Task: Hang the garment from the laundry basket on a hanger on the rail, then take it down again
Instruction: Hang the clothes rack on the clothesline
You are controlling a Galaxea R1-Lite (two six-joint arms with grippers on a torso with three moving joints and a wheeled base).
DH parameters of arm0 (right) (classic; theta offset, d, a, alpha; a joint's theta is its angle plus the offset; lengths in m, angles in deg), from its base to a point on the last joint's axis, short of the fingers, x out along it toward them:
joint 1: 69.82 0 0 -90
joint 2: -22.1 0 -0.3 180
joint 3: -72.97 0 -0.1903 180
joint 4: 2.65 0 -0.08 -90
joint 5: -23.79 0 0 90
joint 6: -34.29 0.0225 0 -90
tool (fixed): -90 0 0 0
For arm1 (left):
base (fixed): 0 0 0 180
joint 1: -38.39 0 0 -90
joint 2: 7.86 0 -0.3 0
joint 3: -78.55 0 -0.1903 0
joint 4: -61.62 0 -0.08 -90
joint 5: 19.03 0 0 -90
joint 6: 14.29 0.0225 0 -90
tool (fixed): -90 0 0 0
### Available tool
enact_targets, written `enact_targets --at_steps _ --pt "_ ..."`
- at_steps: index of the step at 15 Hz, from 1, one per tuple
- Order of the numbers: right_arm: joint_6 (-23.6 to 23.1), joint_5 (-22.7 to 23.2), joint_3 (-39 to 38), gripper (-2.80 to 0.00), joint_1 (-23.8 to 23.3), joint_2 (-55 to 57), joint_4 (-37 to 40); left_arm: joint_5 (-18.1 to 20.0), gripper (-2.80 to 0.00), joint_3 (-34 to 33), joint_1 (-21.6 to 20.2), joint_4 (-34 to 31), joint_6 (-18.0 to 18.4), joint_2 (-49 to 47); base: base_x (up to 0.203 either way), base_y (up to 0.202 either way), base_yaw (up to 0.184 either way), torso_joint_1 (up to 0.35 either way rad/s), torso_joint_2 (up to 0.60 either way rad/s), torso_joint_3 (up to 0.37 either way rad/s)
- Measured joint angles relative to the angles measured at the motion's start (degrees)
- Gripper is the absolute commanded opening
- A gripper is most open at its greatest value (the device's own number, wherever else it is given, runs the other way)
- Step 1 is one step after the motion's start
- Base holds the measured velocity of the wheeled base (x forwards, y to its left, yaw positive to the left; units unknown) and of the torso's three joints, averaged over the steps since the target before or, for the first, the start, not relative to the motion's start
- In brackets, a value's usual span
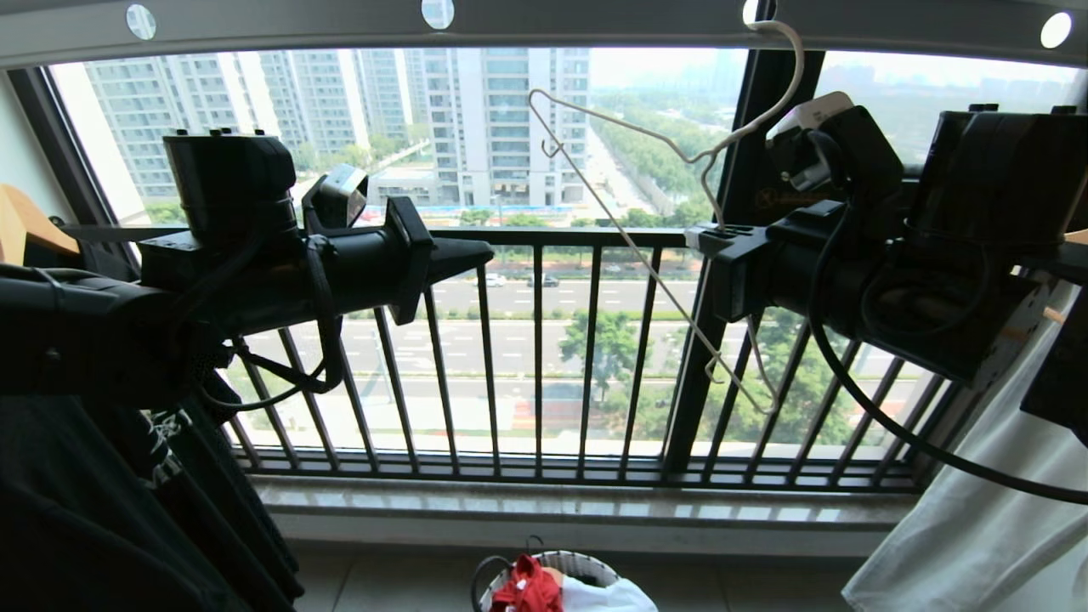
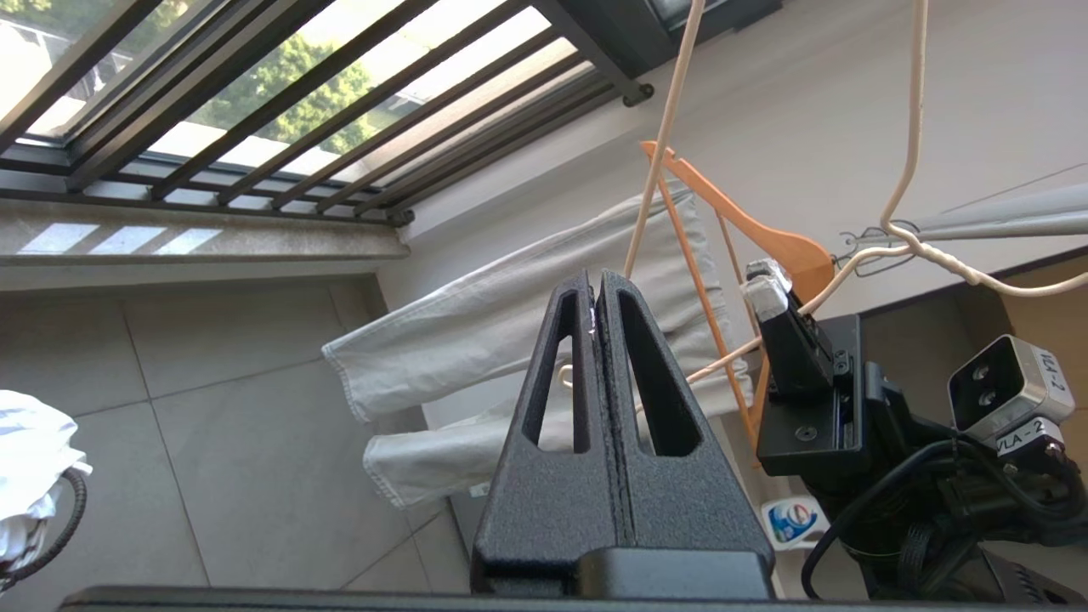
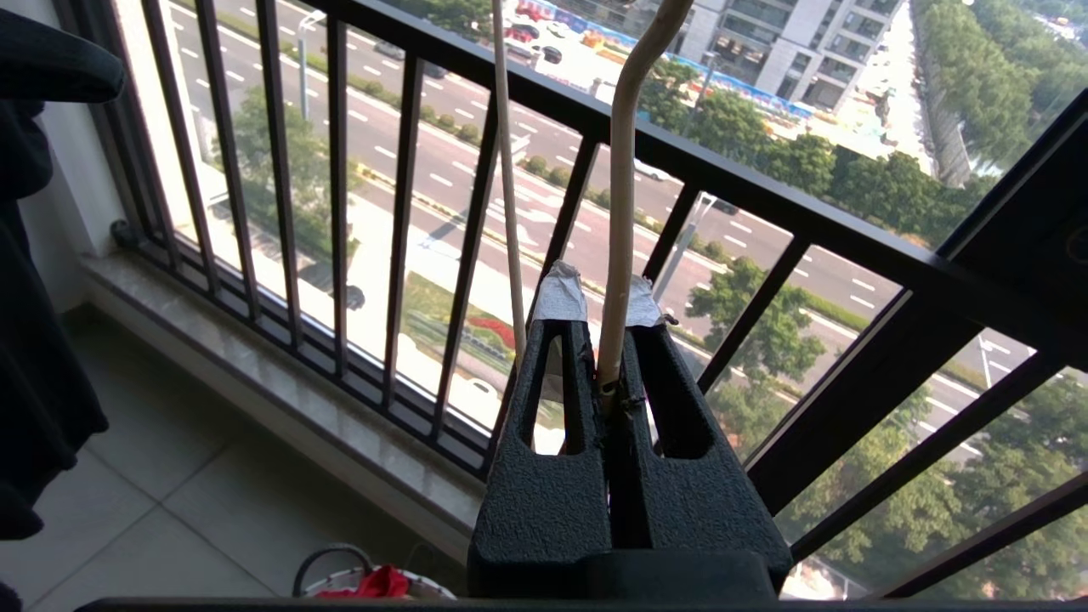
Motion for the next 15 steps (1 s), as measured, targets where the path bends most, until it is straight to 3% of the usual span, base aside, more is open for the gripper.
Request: enact_targets --at_steps 1,9,15 --pt "-0.06 -0.05 -0.04 0.0 0.0 -0.18 0.06 0.0 -2.8 0.0 0.0 0.0 -0.01 0.11 0.0 0.0 0.0 0.0 0.0 0.0" --pt "-0.22 -0.13 -2.47 0.0 0.0 -2.36 0.17 0.02 -2.8 -0.11 0.05 -0.01 -0.08 0.96 0.0 0.0 0.0 0.0 0.0 0.0" --pt "0.41 1.15 -11.82 0.0 0.17 -14.98 0.33 0.14 -2.8 -0.51 0.44 -0.21 -0.05 0.79 0.0 0.0 0.0 0.0 0.0 0.0"
